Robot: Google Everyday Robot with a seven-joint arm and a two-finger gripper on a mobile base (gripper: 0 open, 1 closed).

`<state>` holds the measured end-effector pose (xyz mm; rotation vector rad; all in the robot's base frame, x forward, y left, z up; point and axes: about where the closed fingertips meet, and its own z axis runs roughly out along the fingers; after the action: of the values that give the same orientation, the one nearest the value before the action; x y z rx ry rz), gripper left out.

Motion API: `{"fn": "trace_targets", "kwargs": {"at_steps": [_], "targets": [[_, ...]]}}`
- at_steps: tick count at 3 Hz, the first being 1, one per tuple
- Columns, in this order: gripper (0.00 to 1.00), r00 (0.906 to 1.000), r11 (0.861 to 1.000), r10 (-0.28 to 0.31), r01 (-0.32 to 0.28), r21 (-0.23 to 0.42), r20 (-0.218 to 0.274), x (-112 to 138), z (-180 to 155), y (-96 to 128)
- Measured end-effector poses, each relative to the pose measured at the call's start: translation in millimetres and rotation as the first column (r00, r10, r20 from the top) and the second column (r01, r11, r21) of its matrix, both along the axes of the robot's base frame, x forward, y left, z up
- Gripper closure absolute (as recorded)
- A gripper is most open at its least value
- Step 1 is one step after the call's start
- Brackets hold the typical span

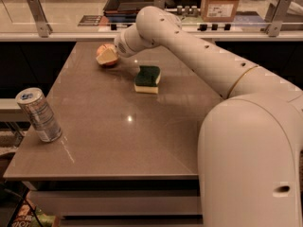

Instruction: Move apple near redbull can

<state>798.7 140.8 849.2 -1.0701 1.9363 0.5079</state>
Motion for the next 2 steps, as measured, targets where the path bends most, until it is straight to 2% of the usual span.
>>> {"fn": "trace_targets", "kwargs": {"at_steps": [2], "targets": [[0.89, 1.0000, 1.000, 0.007, -0.007, -0.001, -0.006, -1.0, -4.7, 5.0]]}}
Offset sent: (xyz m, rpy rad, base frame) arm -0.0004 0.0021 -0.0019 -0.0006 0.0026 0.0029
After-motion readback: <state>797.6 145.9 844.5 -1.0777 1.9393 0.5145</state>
